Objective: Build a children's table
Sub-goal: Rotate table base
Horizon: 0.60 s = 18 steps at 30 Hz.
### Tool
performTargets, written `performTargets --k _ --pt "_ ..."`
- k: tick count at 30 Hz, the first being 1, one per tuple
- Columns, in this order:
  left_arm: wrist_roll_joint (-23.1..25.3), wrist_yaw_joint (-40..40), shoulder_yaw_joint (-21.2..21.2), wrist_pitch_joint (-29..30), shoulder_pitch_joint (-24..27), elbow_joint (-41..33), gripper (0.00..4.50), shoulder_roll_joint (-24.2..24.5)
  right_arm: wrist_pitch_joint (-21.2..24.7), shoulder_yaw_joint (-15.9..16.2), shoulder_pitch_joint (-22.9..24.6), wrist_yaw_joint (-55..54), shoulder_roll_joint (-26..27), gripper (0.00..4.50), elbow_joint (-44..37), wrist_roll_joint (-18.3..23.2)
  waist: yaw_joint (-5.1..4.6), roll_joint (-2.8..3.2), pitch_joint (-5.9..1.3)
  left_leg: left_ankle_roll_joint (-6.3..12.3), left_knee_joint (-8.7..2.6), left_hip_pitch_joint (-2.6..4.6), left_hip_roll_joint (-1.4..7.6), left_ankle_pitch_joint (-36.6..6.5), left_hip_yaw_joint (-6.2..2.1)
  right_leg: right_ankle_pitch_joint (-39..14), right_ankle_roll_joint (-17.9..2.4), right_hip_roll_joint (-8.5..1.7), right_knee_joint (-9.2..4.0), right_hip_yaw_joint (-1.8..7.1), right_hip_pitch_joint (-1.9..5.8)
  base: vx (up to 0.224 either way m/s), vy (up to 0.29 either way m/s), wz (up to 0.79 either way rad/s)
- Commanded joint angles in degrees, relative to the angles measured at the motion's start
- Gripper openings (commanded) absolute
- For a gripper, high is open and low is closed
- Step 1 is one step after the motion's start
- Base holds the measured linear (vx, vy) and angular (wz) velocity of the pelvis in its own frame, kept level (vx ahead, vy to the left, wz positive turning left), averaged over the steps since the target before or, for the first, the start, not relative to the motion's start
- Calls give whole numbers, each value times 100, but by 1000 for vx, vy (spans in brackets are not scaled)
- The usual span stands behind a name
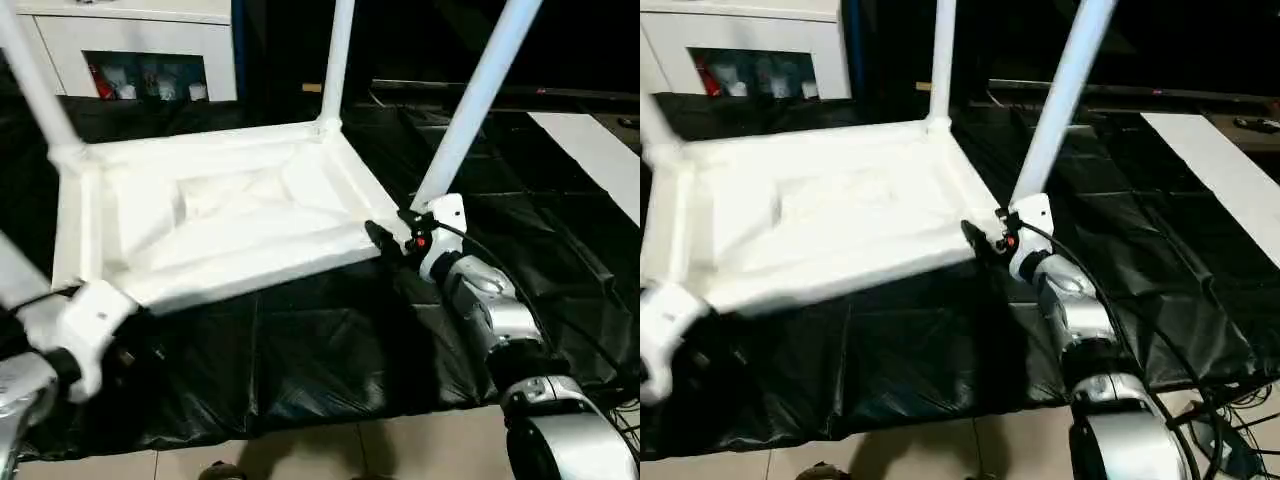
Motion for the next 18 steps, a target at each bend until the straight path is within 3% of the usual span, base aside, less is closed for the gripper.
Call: performTargets --k 1,5,6,8,11,13,14,15,16,18 --pt "-192 180 281 -209 107 -254 339 -173 45 -116 159 126 -27 380 -250 49 -19 112 -317 9 -422 76 30 -1327 -10 -717 -1014 -144 -353 165 215 0 0 0" --pt "-672 285 684 -379 363 -450 364 -604 215 16 468 449 -68 380 -717 122 -21 119 -319 40 -420 68 32 -1330 -17 -575 -1016 -129 -341 162 224 0 0 0" --pt "-958 416 990 -583 558 -450 376 -982 370 113 734 610 -125 380 -1117 165 -15 137 -323 48 -418 72 28 -1355 -21 -482 -1021 -115 -343 165 226 0 0 0" --pt "-1053 623 1192 -979 787 -322 388 -1338 490 198 991 733 -216 380 -1432 211 -17 111 -311 62 -426 66 38 -1468 -18 -550 -999 -117 -373 168 224 0 0 0" --pt "-1095 926 1376 -1865 1128 -31 412 -1886 739 273 1544 798 -348 380 -2118 320 -3 145 -279 79 -458 75 36 -1888 -34 -1167 -759 -120 -488 174 204 0 0 0" --pt "-1096 994 1407 -2018 1165 23 433 -1983 761 284 1651 794 -366 380 -2245 332 3 119 -264 54 -463 90 46 -2138 -39 -1531 -627 -121 -534 174 170 0 0 0" --pt "-1069 1094 1409 -2287 1200 65 441 -2103 849 309 1839 831 -394 380 -2476 380 -3 139 -266 33 -464 96 44 -2215 -47 -1650 -608 -125 -539 175 157 0 0 0" --pt "-1060 1130 1411 -2379 1211 75 449 -2147 884 315 1908 845 -403 396 -2565 391 -1 129 -257 20 -475 88 55 -2302 -62 -1782 -546 -126 -567 175 159 0 0 0" --pt "-972 1406 1462 -2740 1162 150 450 -2359 950 349 2222 853 -442 406 -2928 347 -5 160 -227 -3 -497 89 56 -2434 -84 -1950 -483 -115 -600 174 141 0 0 0" --pt "-819 1698 1499 -2972 1045 260 450 -2476 866 338 2452 862 -451 413 -3124 304 -15 125 -225 -37 -478 116 46 -2656 -99 -2259 -368 -124 -632 176 114 0 0 0"
